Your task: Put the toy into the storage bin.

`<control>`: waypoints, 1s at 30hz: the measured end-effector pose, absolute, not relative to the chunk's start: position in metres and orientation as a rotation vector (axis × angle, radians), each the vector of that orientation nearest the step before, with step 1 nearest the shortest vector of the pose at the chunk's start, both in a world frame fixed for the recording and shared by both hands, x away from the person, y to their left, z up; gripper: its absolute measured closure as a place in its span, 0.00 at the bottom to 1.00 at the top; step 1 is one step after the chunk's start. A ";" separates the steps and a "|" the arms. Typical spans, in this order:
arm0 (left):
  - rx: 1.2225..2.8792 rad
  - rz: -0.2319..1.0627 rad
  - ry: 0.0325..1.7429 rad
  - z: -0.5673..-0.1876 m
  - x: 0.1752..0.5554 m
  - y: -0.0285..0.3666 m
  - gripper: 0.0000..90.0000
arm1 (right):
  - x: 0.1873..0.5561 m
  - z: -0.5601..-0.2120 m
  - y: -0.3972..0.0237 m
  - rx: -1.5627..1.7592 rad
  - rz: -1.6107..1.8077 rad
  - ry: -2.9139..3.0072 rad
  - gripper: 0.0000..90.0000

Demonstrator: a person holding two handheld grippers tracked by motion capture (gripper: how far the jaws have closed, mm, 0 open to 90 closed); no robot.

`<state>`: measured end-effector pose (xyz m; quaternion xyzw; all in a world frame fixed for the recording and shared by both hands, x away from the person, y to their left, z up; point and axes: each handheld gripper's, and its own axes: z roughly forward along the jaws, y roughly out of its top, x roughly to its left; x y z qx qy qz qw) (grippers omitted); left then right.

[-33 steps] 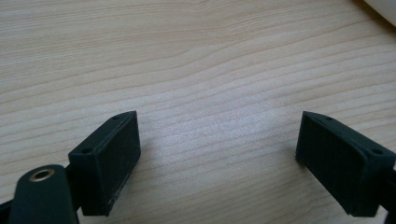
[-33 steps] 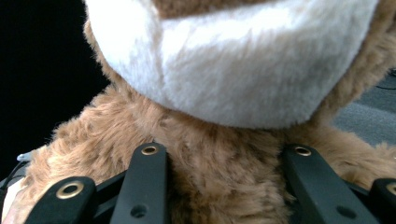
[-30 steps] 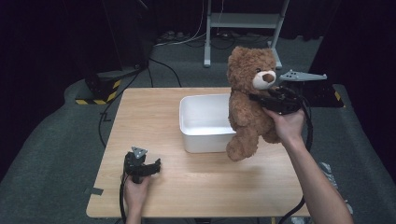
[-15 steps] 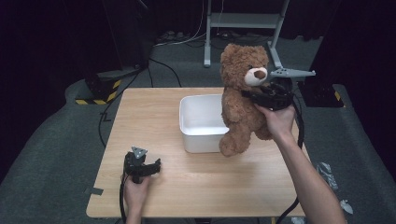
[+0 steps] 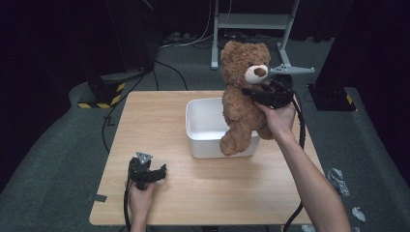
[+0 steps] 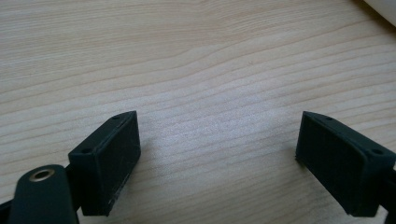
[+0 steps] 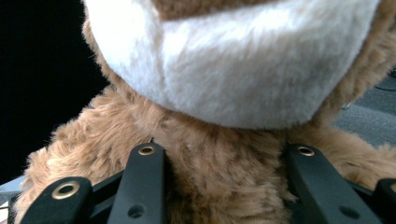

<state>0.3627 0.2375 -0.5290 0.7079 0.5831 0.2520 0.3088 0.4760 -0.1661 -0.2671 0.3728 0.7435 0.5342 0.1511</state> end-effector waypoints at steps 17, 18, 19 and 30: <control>1.872 0.666 1.541 -0.529 0.363 0.238 0.15 | 0.488 -0.269 -0.153 1.090 1.519 2.120 0.70; 1.872 0.665 1.540 -0.529 0.363 0.238 0.15 | 0.489 -0.269 -0.152 1.094 1.518 2.120 0.70; 1.872 0.665 1.540 -0.529 0.363 0.238 0.15 | 0.489 -0.269 -0.152 1.094 1.518 2.120 0.70; 1.876 0.668 1.537 -0.529 0.363 0.237 0.16 | 0.496 -0.268 -0.139 1.099 1.512 2.119 0.69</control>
